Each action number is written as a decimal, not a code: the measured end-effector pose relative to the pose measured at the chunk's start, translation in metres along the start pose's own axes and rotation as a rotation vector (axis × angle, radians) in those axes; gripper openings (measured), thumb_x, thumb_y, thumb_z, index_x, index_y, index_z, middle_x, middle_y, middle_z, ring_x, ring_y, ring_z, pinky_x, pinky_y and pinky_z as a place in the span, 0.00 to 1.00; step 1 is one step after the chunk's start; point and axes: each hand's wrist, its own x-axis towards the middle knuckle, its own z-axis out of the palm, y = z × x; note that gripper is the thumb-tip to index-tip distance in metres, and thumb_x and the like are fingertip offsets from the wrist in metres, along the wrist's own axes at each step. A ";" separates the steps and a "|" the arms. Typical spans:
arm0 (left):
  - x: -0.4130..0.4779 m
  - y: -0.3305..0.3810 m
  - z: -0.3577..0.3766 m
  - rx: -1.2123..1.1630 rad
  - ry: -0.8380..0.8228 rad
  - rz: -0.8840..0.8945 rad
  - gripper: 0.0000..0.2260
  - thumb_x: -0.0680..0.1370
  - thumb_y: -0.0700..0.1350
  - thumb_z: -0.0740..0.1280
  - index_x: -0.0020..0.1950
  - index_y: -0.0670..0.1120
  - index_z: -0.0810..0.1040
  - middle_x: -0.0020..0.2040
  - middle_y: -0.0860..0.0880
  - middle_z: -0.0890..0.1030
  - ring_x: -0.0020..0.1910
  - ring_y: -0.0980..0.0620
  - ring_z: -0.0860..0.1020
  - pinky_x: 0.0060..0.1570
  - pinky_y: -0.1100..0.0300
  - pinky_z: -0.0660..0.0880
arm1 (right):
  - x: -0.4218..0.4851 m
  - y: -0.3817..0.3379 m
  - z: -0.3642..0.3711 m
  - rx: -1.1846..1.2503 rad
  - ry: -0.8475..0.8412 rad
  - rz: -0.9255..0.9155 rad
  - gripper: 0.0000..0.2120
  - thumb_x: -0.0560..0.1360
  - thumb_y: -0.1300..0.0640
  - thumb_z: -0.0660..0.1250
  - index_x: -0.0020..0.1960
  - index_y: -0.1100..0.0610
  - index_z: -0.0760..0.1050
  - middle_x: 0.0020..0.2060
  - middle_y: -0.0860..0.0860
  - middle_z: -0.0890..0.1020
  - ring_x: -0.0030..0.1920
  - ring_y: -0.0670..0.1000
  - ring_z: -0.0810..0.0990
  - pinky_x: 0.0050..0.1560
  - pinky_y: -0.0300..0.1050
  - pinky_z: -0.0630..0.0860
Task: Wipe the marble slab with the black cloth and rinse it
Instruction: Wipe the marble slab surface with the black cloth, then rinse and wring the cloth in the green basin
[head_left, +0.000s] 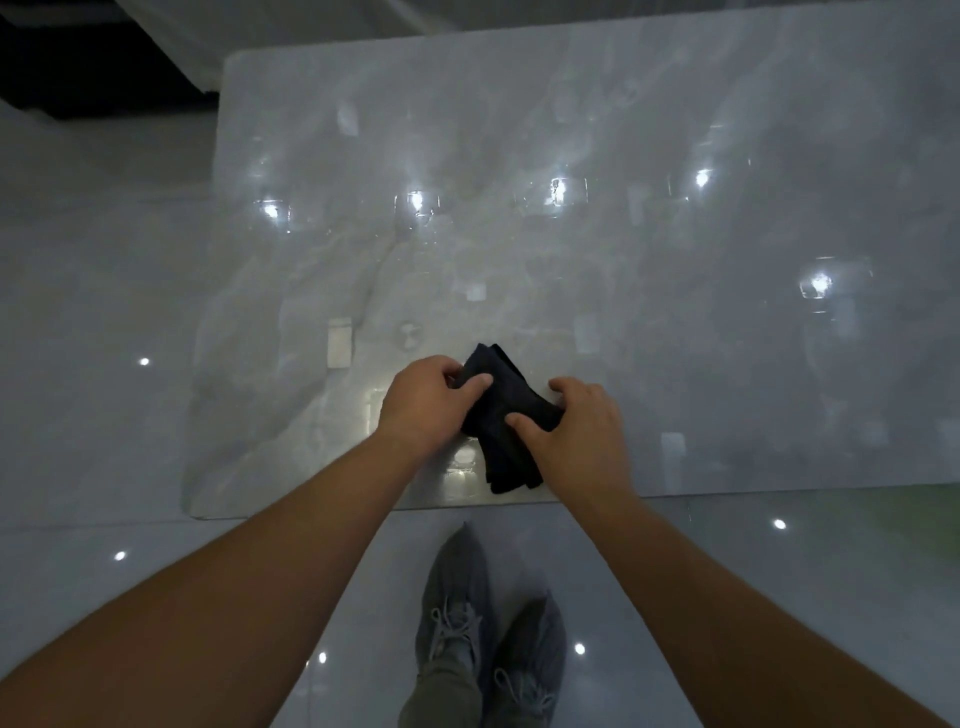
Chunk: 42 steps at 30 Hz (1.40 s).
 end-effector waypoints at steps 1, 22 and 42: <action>0.002 -0.001 0.000 -0.012 -0.027 0.002 0.11 0.76 0.56 0.72 0.45 0.48 0.81 0.40 0.52 0.82 0.42 0.52 0.81 0.46 0.52 0.79 | 0.002 -0.002 -0.001 0.016 -0.027 0.036 0.27 0.72 0.42 0.74 0.66 0.54 0.74 0.55 0.52 0.77 0.57 0.53 0.76 0.56 0.46 0.72; -0.074 0.241 0.037 -0.837 -0.641 -0.130 0.16 0.82 0.50 0.64 0.59 0.38 0.76 0.56 0.38 0.84 0.52 0.42 0.84 0.42 0.52 0.82 | -0.038 0.058 -0.212 1.409 -0.020 0.443 0.28 0.69 0.36 0.67 0.65 0.49 0.79 0.59 0.50 0.84 0.59 0.57 0.83 0.52 0.59 0.81; -0.218 0.580 0.444 -0.379 -0.877 0.083 0.12 0.82 0.48 0.66 0.65 0.54 0.75 0.61 0.47 0.79 0.54 0.48 0.81 0.42 0.54 0.83 | -0.069 0.461 -0.525 1.232 0.658 0.592 0.07 0.79 0.49 0.69 0.54 0.50 0.82 0.49 0.54 0.85 0.45 0.56 0.83 0.39 0.50 0.78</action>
